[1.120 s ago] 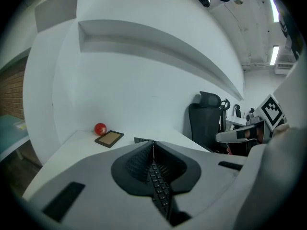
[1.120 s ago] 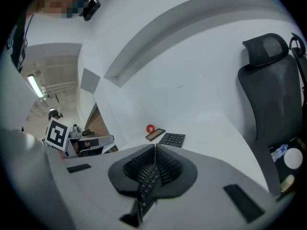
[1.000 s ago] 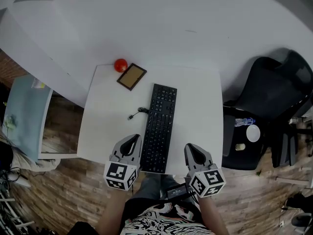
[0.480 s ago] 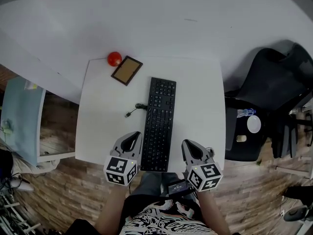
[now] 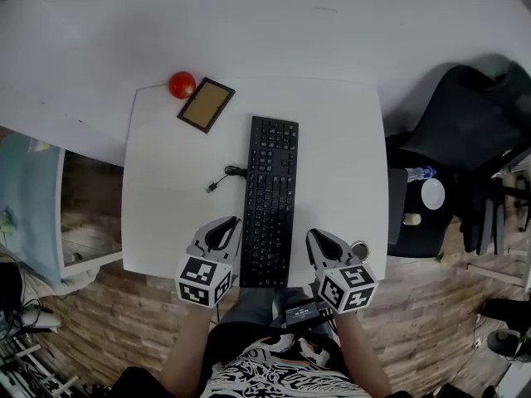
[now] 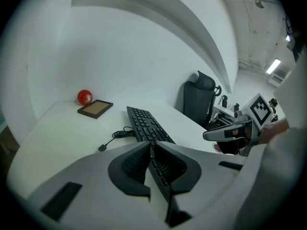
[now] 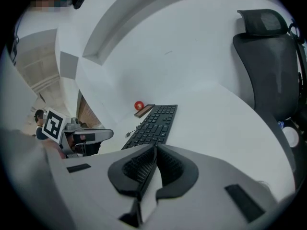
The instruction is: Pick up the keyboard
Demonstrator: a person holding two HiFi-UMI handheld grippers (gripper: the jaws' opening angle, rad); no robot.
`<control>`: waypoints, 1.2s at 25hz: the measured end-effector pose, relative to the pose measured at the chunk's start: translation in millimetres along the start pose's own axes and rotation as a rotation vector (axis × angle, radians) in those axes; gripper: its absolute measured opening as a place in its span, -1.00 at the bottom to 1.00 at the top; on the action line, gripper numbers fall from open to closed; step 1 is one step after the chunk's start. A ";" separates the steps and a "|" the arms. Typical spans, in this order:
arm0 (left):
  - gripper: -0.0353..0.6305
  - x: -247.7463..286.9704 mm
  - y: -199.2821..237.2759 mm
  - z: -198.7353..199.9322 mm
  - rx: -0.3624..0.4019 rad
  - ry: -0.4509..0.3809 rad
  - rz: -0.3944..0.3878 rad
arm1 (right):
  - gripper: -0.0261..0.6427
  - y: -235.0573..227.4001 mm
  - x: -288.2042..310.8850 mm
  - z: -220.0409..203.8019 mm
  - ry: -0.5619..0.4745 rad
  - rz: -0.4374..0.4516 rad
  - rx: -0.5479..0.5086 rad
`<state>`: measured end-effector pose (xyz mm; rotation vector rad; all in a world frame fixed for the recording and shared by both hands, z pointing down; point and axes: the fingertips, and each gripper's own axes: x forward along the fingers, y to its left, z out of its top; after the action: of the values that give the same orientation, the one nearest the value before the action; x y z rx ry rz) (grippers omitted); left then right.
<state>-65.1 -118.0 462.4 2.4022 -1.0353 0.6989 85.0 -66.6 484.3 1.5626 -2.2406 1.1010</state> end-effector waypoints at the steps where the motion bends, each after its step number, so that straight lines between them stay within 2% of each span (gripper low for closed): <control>1: -0.82 2.5 0.4 -3.4 0.008 0.017 -0.012 | -0.83 -1.2 3.2 -2.2 0.008 0.003 0.010; 9: -0.82 20.6 6.7 -18.0 -0.061 0.078 -0.101 | -0.82 -6.2 25.9 -19.9 0.092 0.044 0.085; 13: -0.82 26.3 7.2 -27.3 -0.030 0.140 -0.127 | -0.82 -7.4 32.3 -24.0 0.111 0.044 0.112; 15: -0.80 30.0 6.0 -30.9 -0.042 0.161 -0.147 | -0.82 -9.2 35.2 -25.5 0.119 0.044 0.125; 19: -0.50 38.2 5.6 -37.6 -0.083 0.193 -0.196 | -0.69 -8.5 46.4 -28.5 0.149 0.063 0.147; 23: -0.48 45.3 7.1 -39.6 -0.120 0.206 -0.228 | -0.52 -6.0 56.2 -33.0 0.188 0.080 0.173; 30: -0.48 55.2 10.1 -38.5 -0.173 0.227 -0.263 | -0.50 -6.5 71.0 -32.9 0.217 0.090 0.258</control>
<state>-50.6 -132.4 527.2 2.1955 -0.6458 0.7349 52.6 -97.4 548.9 1.3595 -2.1092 1.5573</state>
